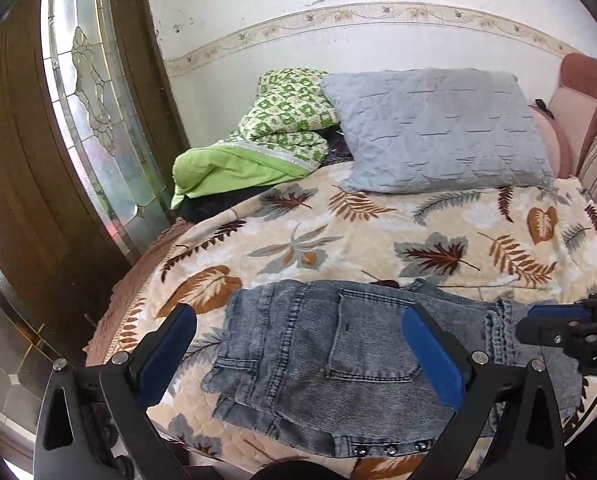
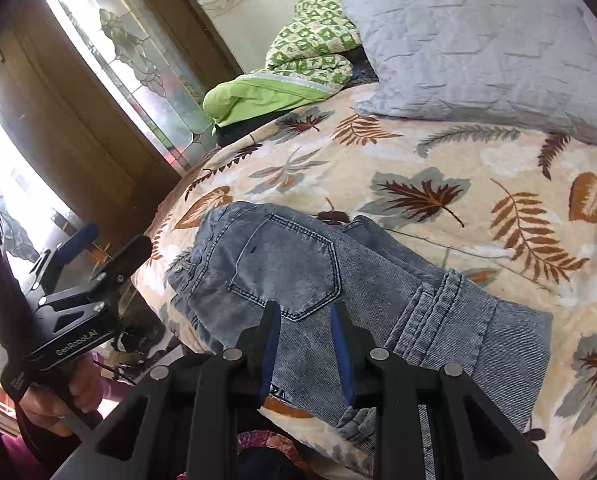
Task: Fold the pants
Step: 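Move both grippers back over the folded jeans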
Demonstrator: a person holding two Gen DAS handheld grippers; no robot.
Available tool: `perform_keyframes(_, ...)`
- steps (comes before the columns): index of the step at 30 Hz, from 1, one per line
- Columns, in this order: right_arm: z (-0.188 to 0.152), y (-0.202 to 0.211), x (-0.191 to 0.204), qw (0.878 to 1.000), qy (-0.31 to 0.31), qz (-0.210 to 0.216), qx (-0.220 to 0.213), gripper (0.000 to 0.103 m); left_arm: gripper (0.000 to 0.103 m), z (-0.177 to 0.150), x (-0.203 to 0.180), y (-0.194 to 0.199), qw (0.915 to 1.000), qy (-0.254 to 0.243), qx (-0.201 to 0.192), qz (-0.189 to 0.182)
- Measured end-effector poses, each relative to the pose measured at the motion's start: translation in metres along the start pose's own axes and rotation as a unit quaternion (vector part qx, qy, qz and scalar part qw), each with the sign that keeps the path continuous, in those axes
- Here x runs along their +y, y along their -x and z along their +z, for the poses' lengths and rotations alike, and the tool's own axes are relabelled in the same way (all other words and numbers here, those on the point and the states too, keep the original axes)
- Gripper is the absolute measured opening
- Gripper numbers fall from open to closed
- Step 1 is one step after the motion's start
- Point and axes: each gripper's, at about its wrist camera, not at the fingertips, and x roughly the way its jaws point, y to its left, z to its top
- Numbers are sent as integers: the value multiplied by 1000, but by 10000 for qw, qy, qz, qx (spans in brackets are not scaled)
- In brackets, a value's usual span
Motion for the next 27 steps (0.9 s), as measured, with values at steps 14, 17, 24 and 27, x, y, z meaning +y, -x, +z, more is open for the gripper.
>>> perform_keyframes(14,-1,4,-8,9999,-92,-29,-61,29,103,-5,-28,-11,9993,-197,95,-295)
perform_keyframes(17,0,2,-14,9999,-154,-37,-62,29,103,-4,-32,-16,9992,-205,138,-317)
perform_keyframes(24,0,-7,-28,9996,-281,-34,-6,29,103,-3,-42,-30,9988,-282,218,-341)
perform_keyframes(27,0,-12,-32,9995,-300,-23,44,29,103,-3,-45,-36,9987,-283,256,-337)
